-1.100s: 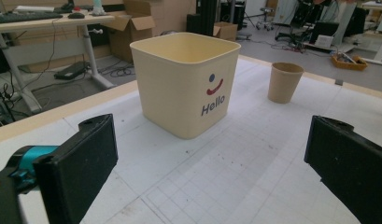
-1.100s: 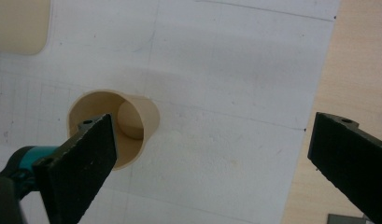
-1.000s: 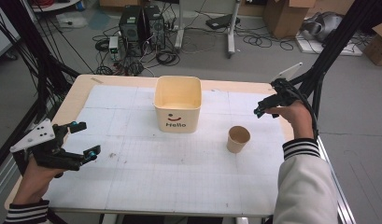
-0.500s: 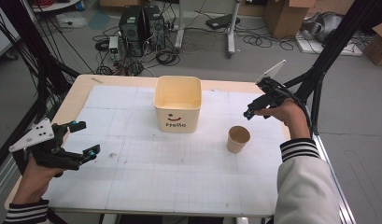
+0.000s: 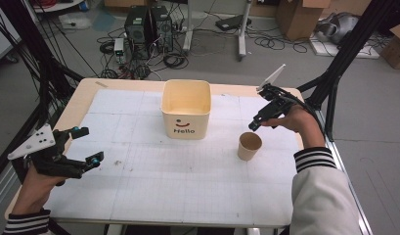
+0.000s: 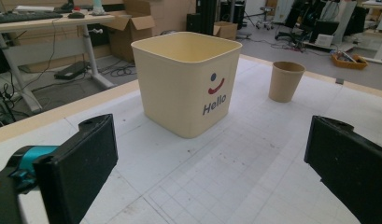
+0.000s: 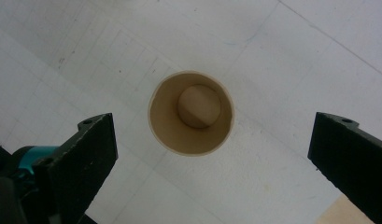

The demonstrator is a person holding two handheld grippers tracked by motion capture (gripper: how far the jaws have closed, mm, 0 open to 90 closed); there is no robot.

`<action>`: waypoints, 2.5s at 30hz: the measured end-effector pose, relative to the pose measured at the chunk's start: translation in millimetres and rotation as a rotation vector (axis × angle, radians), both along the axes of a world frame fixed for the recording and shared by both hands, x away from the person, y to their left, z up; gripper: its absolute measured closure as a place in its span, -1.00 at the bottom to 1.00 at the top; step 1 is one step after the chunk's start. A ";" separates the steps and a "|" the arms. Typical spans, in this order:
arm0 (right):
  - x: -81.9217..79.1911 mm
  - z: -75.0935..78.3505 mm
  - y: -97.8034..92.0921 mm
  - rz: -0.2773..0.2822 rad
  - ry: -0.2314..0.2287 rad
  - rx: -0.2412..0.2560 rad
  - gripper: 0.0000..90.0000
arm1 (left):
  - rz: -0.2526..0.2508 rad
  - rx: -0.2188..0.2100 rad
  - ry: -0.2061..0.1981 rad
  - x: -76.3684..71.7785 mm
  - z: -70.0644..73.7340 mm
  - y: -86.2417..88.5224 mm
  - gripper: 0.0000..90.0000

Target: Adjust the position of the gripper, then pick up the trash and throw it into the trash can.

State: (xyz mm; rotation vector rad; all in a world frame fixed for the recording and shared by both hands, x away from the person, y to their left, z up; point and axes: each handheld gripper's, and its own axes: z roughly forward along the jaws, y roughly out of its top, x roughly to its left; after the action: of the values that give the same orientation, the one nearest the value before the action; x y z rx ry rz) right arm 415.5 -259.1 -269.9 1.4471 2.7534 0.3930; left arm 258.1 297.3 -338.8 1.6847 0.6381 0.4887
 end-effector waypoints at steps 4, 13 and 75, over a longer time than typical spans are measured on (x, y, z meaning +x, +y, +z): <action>-1.9 -1.0 11.2 0.071 -0.008 -0.007 -0.99 | -0.002 0.003 0.000 -0.4 0.3 -0.2 -0.93; -3.5 -3.8 19.0 0.113 0.005 -0.031 -0.99 | -0.003 0.004 -0.001 -0.4 0.3 -1.0 -0.93; -3.7 -61.6 23.0 0.105 0.023 -0.043 -1.00 | 0.003 -0.025 0.021 0.0 -0.4 1.9 -0.96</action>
State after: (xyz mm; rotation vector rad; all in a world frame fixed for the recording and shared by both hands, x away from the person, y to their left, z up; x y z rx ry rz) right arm 411.8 -236.1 -331.5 1.3099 2.8453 0.3189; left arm 258.1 299.2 -339.2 1.6678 0.6597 0.4641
